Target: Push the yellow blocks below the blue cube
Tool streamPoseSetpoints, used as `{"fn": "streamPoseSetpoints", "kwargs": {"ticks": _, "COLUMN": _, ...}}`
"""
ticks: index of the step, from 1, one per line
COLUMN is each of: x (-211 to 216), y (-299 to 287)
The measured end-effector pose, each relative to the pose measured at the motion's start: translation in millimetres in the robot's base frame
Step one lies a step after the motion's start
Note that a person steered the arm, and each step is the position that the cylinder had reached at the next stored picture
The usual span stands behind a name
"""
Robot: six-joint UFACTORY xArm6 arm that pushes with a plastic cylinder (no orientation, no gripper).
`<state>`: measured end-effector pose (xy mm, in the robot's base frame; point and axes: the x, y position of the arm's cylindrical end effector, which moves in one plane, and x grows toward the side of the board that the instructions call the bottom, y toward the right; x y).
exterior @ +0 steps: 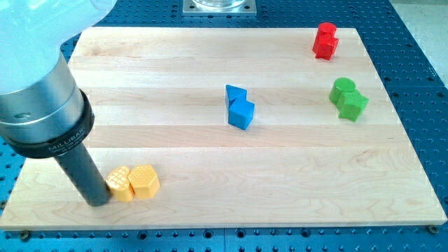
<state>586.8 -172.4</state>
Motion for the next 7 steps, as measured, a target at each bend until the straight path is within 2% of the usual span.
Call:
{"fn": "streamPoseSetpoints", "kwargs": {"ticks": 2, "x": -3.0, "y": 43.4}}
{"fn": "streamPoseSetpoints", "kwargs": {"ticks": 4, "x": -10.0, "y": 17.4}}
{"fn": "streamPoseSetpoints", "kwargs": {"ticks": 7, "x": -19.5, "y": 74.5}}
